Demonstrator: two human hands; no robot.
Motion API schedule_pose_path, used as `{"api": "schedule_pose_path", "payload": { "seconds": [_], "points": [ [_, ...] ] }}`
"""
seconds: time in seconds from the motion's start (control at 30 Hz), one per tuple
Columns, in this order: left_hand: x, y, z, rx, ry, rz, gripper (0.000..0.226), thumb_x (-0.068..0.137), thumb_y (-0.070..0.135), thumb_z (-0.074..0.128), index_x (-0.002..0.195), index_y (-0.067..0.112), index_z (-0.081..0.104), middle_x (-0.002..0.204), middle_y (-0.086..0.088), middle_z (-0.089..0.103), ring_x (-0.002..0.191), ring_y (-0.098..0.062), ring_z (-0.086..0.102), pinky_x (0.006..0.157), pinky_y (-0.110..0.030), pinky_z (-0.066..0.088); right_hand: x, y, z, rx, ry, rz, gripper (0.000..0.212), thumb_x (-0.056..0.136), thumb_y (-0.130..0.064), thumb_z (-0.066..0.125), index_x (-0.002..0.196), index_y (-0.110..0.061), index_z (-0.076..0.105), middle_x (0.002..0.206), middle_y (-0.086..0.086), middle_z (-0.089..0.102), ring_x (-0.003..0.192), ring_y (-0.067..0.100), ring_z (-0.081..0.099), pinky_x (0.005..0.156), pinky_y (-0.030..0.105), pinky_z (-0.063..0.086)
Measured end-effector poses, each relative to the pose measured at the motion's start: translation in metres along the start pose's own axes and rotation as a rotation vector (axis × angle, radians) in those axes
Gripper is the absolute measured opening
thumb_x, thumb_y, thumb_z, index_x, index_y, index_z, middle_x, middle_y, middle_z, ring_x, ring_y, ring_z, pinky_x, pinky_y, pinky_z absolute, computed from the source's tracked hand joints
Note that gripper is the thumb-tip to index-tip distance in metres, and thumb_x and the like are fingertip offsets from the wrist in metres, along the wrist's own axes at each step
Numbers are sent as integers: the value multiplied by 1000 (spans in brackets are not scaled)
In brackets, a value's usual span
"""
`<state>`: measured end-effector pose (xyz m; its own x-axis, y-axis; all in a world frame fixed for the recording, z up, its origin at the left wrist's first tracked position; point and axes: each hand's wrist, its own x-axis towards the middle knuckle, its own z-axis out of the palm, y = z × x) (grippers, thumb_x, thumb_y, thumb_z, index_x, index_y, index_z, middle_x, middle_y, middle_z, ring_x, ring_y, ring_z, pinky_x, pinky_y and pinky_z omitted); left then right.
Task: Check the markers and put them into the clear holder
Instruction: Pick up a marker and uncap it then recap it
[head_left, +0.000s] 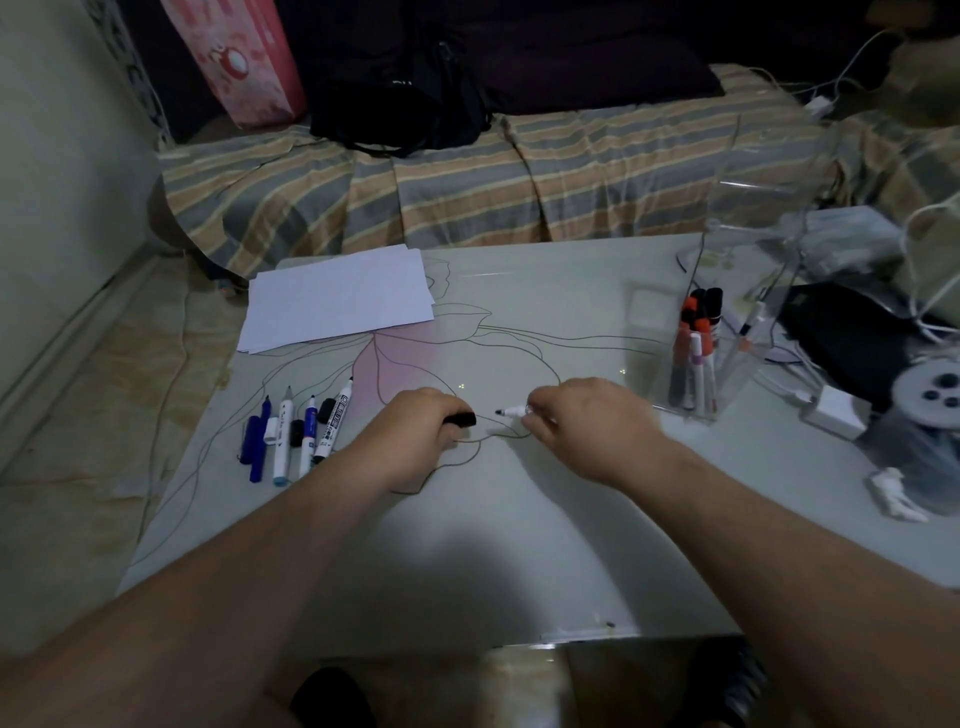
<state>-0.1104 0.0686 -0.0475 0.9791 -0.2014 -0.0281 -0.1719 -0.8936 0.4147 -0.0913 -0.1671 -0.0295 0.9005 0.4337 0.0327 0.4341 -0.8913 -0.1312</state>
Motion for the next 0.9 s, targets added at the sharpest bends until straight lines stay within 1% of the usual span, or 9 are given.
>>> {"api": "schedule_pose_path", "payload": {
  "seconds": [0.07, 0.13, 0.33, 0.43, 0.5, 0.57, 0.7, 0.8, 0.9],
  "points": [
    [1, 1, -1, 21, -9, 26, 29, 96, 20, 62, 123, 22, 70, 115, -3, 67, 110, -21, 59, 79, -17, 31, -1, -4, 1, -29, 6, -33, 34, 98, -57, 39, 100, -31, 59, 95, -2, 61, 97, 30, 60, 64, 34, 41],
    [2, 3, -3, 19, -15, 55, 28, 96, 21, 63, 122, 20, 71, 112, -5, 67, 109, -22, 59, 79, -19, 33, -1, -5, 2, -24, 12, -31, 33, 98, -58, 40, 101, -32, 60, 93, -3, 58, 97, 29, 60, 64, 33, 37],
    [-2, 17, -7, -12, -23, 104, 24, 97, 26, 60, 120, 23, 70, 104, -1, 60, 102, -19, 56, 82, -27, 39, 0, -5, 5, 23, 45, -52, 32, 96, -59, 41, 103, -33, 59, 84, -8, 46, 95, 27, 59, 65, 34, 41],
    [-6, 25, -8, -39, -30, 122, 21, 102, 30, 49, 118, 26, 62, 101, 4, 55, 98, -17, 53, 85, -32, 42, -1, -7, 5, 71, 77, -104, 32, 96, -60, 41, 103, -33, 58, 84, -8, 48, 93, 26, 59, 66, 35, 47],
    [-9, 31, -9, -25, -46, 138, 18, 105, 32, 40, 112, 24, 55, 97, 4, 56, 94, -20, 53, 83, -40, 44, -2, -9, 2, 76, 123, -153, 33, 97, -58, 41, 101, -31, 59, 84, -8, 51, 91, 26, 59, 66, 36, 50],
    [-12, 36, -10, -13, -42, 139, 18, 106, 35, 35, 107, 23, 50, 93, 4, 57, 91, -25, 54, 80, -44, 45, -2, -10, -3, 22, 161, -199, 38, 97, -60, 37, 99, -30, 60, 84, -5, 54, 87, 28, 61, 63, 35, 48],
    [-13, 45, -13, 20, 9, 152, 19, 103, 37, 33, 98, 25, 46, 89, 0, 62, 85, -29, 56, 74, -46, 47, -7, -10, -13, -31, 206, -231, 36, 98, -60, 39, 98, -30, 60, 86, -5, 58, 81, 28, 64, 58, 31, 35],
    [-15, 51, -18, 18, 24, 174, 15, 102, 36, 36, 91, 27, 41, 81, 2, 57, 79, -28, 53, 70, -45, 45, -14, -12, -19, -7, 220, -227, 39, 98, -60, 35, 99, -30, 60, 89, -6, 61, 82, 24, 64, 59, 31, 35],
    [-15, 58, -19, 61, 20, 200, 16, 103, 35, 36, 90, 26, 40, 82, 1, 57, 78, -28, 52, 69, -45, 45, -19, -9, -24, 54, 178, -209, 35, 100, -58, 38, 103, -31, 60, 93, -8, 63, 87, 20, 62, 63, 32, 37]
  ]
}}
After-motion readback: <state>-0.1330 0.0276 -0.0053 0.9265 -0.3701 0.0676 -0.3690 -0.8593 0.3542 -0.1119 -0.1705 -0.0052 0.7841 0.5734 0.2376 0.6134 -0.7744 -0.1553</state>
